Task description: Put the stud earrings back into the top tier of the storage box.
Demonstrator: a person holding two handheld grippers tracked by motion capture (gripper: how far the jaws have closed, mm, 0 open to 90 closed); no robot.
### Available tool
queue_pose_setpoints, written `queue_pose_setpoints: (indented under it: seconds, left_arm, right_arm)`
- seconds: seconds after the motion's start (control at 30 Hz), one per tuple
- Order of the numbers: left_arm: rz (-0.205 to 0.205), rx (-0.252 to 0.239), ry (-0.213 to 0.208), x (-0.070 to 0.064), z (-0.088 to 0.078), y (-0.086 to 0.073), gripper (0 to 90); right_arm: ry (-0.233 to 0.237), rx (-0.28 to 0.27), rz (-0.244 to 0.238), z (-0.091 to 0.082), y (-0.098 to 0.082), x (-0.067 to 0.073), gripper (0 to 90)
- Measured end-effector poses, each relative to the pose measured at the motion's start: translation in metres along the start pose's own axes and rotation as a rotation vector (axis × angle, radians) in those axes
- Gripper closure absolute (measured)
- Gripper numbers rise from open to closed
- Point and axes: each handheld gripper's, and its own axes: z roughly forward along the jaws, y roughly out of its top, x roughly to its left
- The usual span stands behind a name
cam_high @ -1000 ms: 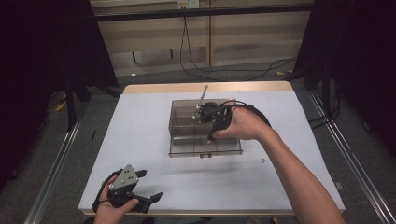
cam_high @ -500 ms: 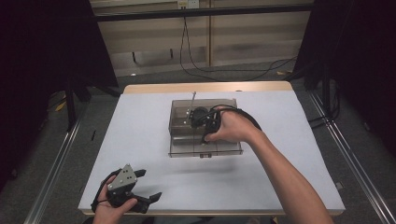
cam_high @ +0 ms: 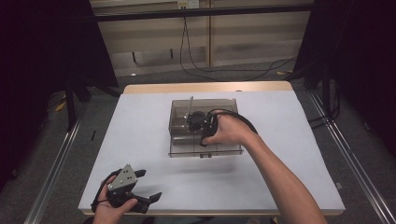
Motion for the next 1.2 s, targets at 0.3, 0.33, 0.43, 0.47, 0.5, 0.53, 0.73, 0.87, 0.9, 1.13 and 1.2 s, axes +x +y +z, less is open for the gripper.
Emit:
queue_pose_setpoints:
  seconds: [0.3,0.33,0.43,0.47,0.5,0.53,0.73,0.87,0.9,1.13,1.2]
  left_arm:
    - [-0.001,-0.005,0.007,0.0,0.0,0.0,6.0]
    - [-0.002,-0.003,0.007,0.0,-0.001,0.0,6.0]
    - [-0.007,-0.007,0.004,0.0,0.0,0.0,6.0]
    - [-0.006,-0.006,0.003,0.0,0.0,0.0,6.0]
    - [-0.006,-0.006,0.002,0.0,0.0,0.0,6.0]
    - [-0.004,-0.004,0.003,0.0,0.0,0.0,6.0]
    - [0.003,0.0,-0.001,0.0,0.0,0.0,6.0]
    - [0.0,0.007,0.003,0.0,0.0,0.0,6.0]
    - [0.0,0.007,0.003,0.0,0.0,0.0,6.0]
    - [-0.004,0.005,0.004,0.0,0.0,0.0,6.0]
    - [-0.005,-0.002,0.005,0.001,-0.001,0.0,6.1]
  right_arm:
    - [-0.013,0.008,0.007,0.004,0.001,0.0,87.4]
    - [-0.018,0.013,0.013,0.004,0.001,0.0,87.4]
    - [-0.018,0.007,0.017,0.003,0.0,-0.002,87.0]
    - [-0.019,0.012,0.024,0.003,-0.001,-0.002,86.8]
    - [-0.018,0.008,0.026,0.003,-0.002,-0.002,86.5]
    - [-0.016,0.002,0.027,0.002,-0.002,-0.002,86.2]
    - [-0.017,-0.024,0.046,-0.002,-0.007,-0.003,82.3]
    - [-0.009,-0.051,0.068,-0.007,-0.011,-0.003,80.5]
    - [-0.007,-0.056,0.069,-0.009,-0.013,-0.004,80.4]
    - [0.007,-0.111,0.1,-0.016,-0.025,-0.006,79.7]
    - [0.015,-0.131,0.115,-0.019,-0.028,-0.006,80.2]
